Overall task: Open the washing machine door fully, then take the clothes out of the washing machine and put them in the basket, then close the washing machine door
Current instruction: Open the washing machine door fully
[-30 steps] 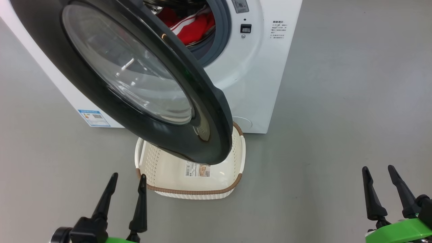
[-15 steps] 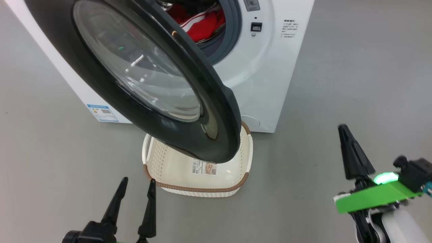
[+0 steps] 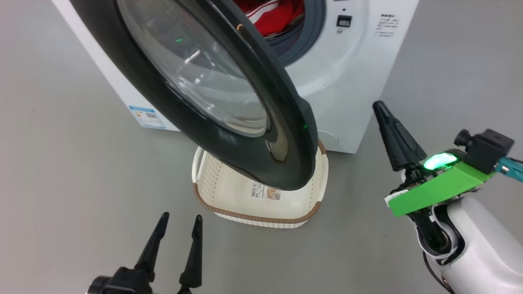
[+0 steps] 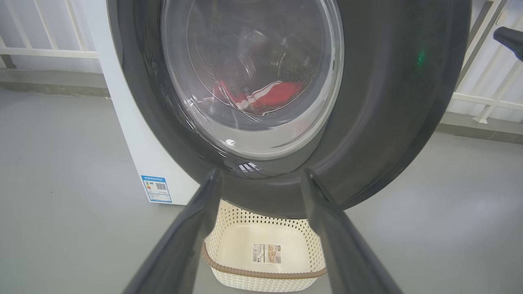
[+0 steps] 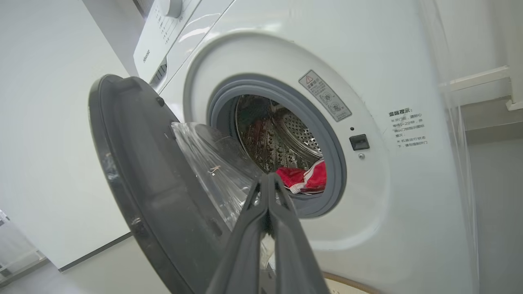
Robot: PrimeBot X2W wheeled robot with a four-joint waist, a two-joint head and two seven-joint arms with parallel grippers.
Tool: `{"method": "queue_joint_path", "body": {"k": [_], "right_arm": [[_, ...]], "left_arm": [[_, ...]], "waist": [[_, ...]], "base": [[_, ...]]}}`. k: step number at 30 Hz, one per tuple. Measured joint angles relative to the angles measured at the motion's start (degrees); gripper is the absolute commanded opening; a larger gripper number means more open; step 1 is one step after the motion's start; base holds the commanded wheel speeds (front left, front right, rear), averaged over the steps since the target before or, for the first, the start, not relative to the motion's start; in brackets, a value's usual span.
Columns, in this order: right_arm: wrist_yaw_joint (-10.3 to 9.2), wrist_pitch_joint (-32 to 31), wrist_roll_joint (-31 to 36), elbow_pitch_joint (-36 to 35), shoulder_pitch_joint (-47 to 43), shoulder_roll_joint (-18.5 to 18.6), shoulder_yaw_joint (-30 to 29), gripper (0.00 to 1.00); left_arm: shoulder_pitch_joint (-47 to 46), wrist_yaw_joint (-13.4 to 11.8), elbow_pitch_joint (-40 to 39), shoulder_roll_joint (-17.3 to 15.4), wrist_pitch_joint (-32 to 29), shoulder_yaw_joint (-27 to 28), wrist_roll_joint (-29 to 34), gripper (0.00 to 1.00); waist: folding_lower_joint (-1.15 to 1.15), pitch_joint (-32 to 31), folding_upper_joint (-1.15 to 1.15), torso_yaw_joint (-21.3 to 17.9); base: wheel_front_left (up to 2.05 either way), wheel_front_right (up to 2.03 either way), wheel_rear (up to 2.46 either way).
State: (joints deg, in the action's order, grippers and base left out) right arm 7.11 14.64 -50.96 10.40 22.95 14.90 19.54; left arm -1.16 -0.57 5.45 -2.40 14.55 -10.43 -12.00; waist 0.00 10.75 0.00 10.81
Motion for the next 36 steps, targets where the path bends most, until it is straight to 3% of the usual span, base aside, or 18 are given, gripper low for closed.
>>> {"method": "queue_joint_path", "body": {"k": [11, 21, 27, 36], "right_arm": [[0.0, 0.0, -15.88, 2.38, 9.95, 8.58, 16.9, 0.0], [0.0, -5.16, -32.05, 0.21, 15.51, 13.46, 25.53, 0.0], [-0.01, -8.11, -35.53, -1.27, 16.42, 15.43, 28.86, 0.0], [-0.01, -9.45, -35.76, -3.04, 16.44, 15.32, 33.67, 0.0]], "left_arm": [[-1.35, -1.02, -0.78, 0.01, 0.0, -3.25, -1.04, 1.0], [-2.65, -1.94, -1.41, 0.02, 0.0, -4.77, -2.3, 1.0], [-2.65, -2.01, -1.63, 0.02, 0.0, -5.56, -2.71, 1.0], [-2.54, -2.49, -1.59, 0.02, 0.0, -5.66, -2.89, 1.0]], "waist": [[0.0, 3.34, 0.0, 3.35], [0.0, 4.98, 0.0, 5.24], [0.0, 4.6, 0.0, 6.06], [0.0, 3.25, 0.0, 7.25]], "base": [[0.0, 0.0, 0.0], [0.0, 0.0, 0.0], [0.0, 0.0, 0.0], [0.0, 0.0, 0.0]]}}
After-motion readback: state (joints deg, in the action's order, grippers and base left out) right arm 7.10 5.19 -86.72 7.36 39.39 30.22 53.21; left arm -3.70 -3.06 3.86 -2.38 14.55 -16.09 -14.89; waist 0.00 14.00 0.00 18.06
